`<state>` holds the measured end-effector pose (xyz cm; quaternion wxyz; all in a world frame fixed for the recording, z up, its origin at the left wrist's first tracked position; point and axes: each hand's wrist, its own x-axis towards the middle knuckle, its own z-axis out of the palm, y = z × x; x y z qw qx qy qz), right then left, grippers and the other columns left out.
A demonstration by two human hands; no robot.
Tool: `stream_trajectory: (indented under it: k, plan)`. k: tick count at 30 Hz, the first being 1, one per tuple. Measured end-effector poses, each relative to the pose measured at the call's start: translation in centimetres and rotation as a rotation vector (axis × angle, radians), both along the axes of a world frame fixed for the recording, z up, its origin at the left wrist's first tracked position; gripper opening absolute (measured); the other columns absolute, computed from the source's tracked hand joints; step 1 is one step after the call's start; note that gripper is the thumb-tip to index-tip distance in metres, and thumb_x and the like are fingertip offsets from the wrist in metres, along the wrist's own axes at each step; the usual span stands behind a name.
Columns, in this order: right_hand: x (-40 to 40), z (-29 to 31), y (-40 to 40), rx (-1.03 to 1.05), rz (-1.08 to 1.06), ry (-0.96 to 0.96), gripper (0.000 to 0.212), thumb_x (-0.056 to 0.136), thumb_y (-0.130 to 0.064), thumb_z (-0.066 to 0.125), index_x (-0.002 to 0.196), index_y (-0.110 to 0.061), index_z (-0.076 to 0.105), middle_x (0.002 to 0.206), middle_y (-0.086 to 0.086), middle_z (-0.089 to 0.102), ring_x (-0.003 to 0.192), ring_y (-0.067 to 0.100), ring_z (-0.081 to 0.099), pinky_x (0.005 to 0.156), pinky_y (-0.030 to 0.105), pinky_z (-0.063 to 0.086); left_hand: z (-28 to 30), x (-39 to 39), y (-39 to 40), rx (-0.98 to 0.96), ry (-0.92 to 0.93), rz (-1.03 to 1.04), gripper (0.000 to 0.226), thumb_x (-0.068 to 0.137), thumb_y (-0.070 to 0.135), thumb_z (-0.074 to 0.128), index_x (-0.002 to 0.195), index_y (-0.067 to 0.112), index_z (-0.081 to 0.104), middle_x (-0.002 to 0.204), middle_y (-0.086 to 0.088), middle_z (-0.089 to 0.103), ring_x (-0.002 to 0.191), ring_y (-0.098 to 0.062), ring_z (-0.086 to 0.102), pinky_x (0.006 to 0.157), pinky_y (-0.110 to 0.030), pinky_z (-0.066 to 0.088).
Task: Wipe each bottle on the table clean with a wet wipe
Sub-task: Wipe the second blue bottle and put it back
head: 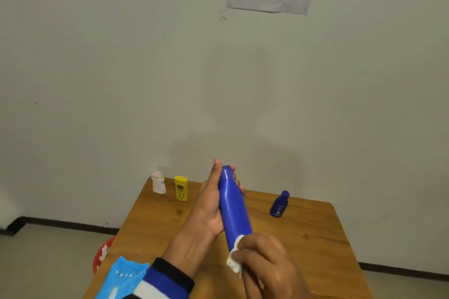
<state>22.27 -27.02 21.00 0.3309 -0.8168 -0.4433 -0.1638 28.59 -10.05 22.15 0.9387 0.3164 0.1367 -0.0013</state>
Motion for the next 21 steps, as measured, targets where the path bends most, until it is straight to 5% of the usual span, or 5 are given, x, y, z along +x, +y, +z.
stream_trajectory:
  k: [6, 12, 16, 21]
  plan:
    - [4.2, 2.9, 1.0, 0.099, -0.184, 0.056, 0.017, 0.082, -0.011, 0.068, 0.097, -0.015, 0.074, 0.105, -0.007, 0.064, 0.098, 0.006, 0.059, 0.085, 0.011, 0.048, -1.0, -0.4, -3.6, -0.019, 0.009, -0.105, 0.052, 0.082, 0.055, 0.072, 0.104, 0.008, 0.069, 0.077, -0.006, 0.061, 0.066, -0.019, 0.061, 0.063, -0.033, 0.056]
    - [-0.4, 0.3, -1.6, 0.086, 0.008, 0.108, 0.01, 0.091, -0.032, 0.063, 0.093, -0.028, 0.072, 0.104, -0.018, 0.061, 0.099, 0.003, 0.06, 0.081, 0.011, 0.047, 0.1, 0.2, -1.0, -0.091, -0.05, -0.041, 0.043, 0.09, 0.056, 0.06, 0.094, 0.013, 0.067, 0.072, -0.001, 0.059, 0.061, -0.016, 0.062, 0.059, -0.027, 0.055]
    - [0.0, 1.3, -3.6, 0.354, -0.138, 0.35, 0.033, 0.077, 0.0, 0.068, 0.085, -0.031, 0.078, 0.099, -0.016, 0.067, 0.094, 0.005, 0.068, 0.069, 0.013, 0.054, 0.5, 0.4, -0.1, -0.127, -0.105, -0.059, 0.044, 0.091, 0.054, 0.058, 0.098, 0.012, 0.068, 0.076, 0.0, 0.059, 0.064, -0.016, 0.064, 0.063, -0.027, 0.058]
    - [3.8, 5.6, -1.9, 0.348, -0.173, 0.278, 0.023, 0.081, -0.006, 0.066, 0.092, -0.021, 0.078, 0.103, -0.012, 0.066, 0.1, 0.008, 0.066, 0.077, 0.015, 0.053, 1.0, 0.8, -2.9, -0.08, -0.113, -0.108, 0.045, 0.091, 0.055, 0.059, 0.098, 0.011, 0.067, 0.079, -0.003, 0.057, 0.068, -0.016, 0.061, 0.067, -0.03, 0.056]
